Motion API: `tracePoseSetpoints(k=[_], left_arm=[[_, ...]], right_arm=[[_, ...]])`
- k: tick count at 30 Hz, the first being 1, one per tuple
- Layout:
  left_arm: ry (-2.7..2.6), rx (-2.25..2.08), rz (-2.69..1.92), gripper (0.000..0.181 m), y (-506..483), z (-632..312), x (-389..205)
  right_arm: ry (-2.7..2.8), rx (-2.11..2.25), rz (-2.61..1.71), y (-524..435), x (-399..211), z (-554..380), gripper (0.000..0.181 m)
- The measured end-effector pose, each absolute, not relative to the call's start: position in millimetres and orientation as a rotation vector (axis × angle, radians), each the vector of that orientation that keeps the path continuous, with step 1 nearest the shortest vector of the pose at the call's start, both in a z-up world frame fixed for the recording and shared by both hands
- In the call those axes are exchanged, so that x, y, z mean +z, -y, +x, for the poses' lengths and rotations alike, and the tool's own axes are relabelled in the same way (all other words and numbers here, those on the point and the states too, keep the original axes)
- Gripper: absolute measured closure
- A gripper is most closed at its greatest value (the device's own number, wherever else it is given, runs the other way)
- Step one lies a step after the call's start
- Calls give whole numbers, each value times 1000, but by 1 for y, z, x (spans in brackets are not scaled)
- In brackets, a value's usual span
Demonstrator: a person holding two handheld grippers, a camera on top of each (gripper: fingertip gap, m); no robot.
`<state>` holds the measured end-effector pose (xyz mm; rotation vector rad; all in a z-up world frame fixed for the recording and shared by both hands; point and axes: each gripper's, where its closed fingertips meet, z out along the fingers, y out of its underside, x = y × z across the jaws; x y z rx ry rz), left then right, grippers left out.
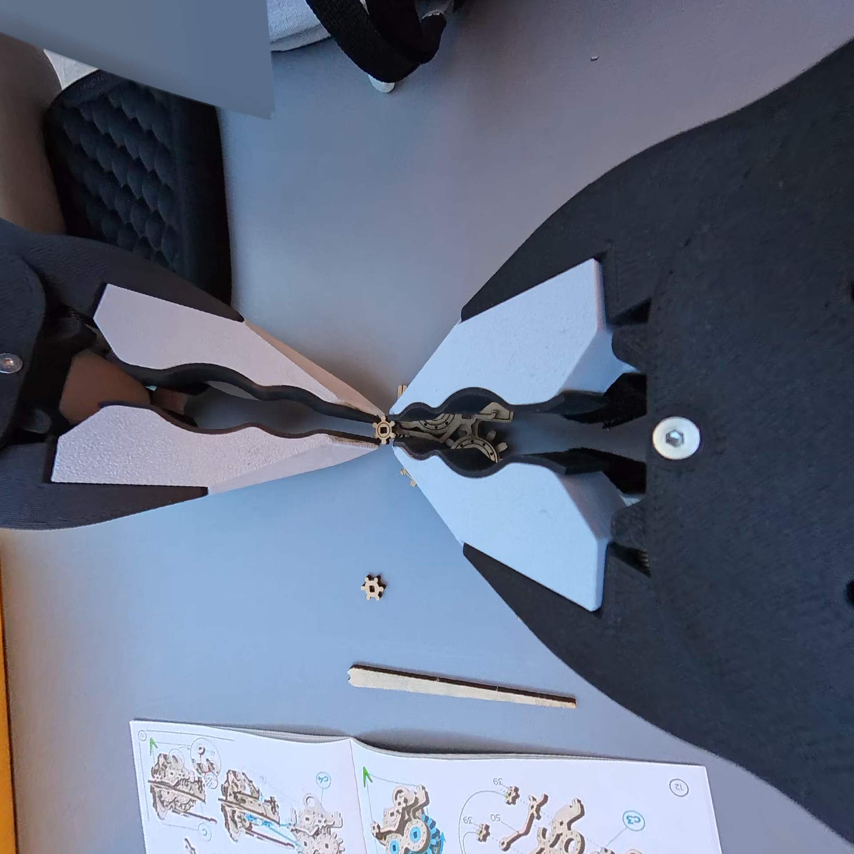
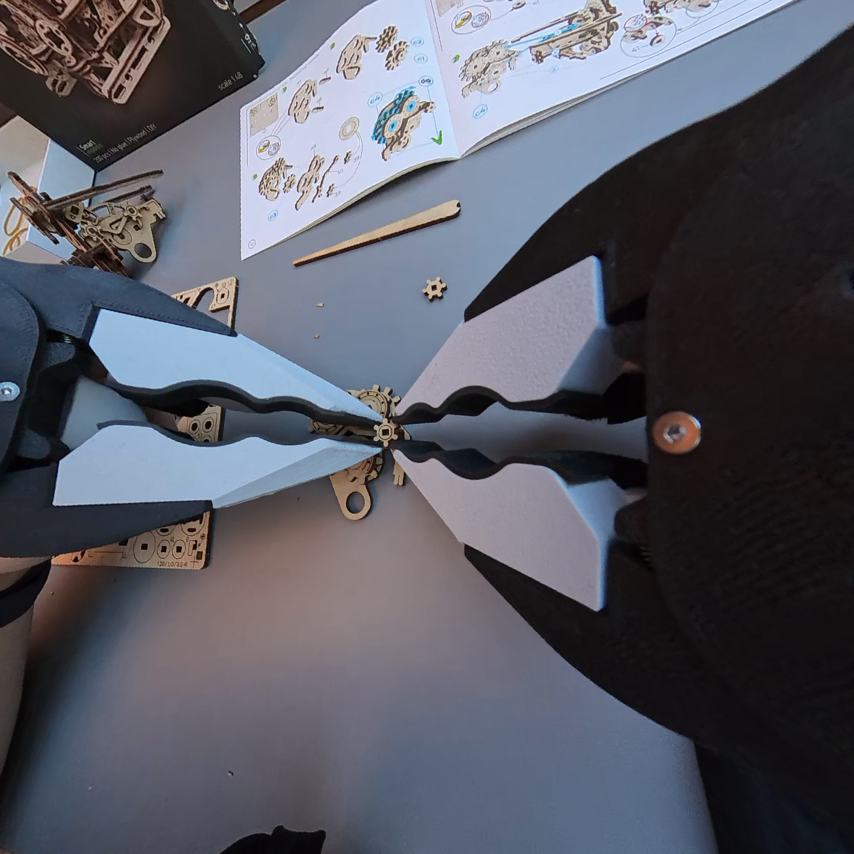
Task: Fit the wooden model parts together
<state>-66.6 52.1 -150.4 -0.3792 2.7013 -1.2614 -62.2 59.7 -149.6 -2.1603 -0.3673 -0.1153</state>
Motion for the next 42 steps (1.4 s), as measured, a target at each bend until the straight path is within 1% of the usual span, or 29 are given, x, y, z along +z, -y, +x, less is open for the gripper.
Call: tracePoseSetpoints(k=[12, 23, 42], left_arm=[[-2714, -1305, -415, 177, -53, -65, -151], [-2748, -1410, -480, 178, -53, -66, -152], [-2749, -1406, -488, 178, -53, -66, -152]], right_arm=[[365, -132, -2166, -60, -150, -61, 176], [430, -248, -2173, -60, -150, -61, 176], [453, -261, -2167, -60, -150, -61, 175]])
